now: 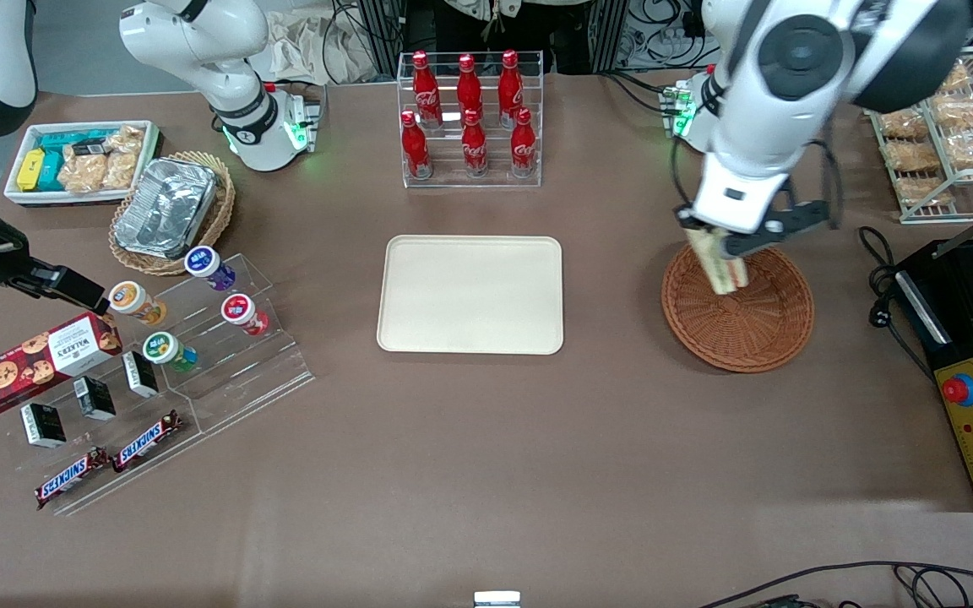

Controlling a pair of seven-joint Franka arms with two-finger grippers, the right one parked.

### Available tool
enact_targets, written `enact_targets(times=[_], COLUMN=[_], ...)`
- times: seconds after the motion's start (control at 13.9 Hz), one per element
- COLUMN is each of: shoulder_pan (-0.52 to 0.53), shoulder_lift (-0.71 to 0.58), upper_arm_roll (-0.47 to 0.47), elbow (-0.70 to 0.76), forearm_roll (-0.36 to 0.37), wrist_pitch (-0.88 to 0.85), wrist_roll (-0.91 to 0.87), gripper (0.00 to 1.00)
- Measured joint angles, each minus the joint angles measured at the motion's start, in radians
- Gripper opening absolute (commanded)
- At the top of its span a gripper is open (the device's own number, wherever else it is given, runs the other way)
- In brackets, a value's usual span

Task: Place sandwich from basket to tray
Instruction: 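Carry the sandwich over to the cream tray with the left gripper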

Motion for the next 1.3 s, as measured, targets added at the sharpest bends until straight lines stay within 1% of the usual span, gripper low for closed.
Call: enact_targets(times=[0.07, 0.22, 0.36, 0.5, 0.86, 1.01, 1.15, 1.3], shoulder_pan=[-0.009, -0.06, -0.107, -0.131, -0.208, -0.226, -0.25, -0.262], shoulder_lift=[0.016, 0.057, 0.098, 0.138, 0.246, 0.277, 0.302, 0.342], upper_arm_roll=[-0.027, -0.049, -0.052, -0.052, -0.052, -0.052, -0.052, -0.052], elbow=[0.0, 0.0, -0.002, -0.003, -0.003, -0.003, -0.005, -0.012], forearm_roll=[0.0, 0.001, -0.005, -0.031, -0.029, -0.011, 0.039, 0.063], wrist_pitch=[0.0, 0.035, 0.114, 0.186, 0.352, 0.399, 0.444, 0.512], wrist_roll=[-0.005, -0.013, -0.02, -0.021, -0.014, 0.006, 0.009, 0.01], gripper=[0.0, 0.0, 0.0, 0.0, 0.0, 0.0, 0.0, 0.0])
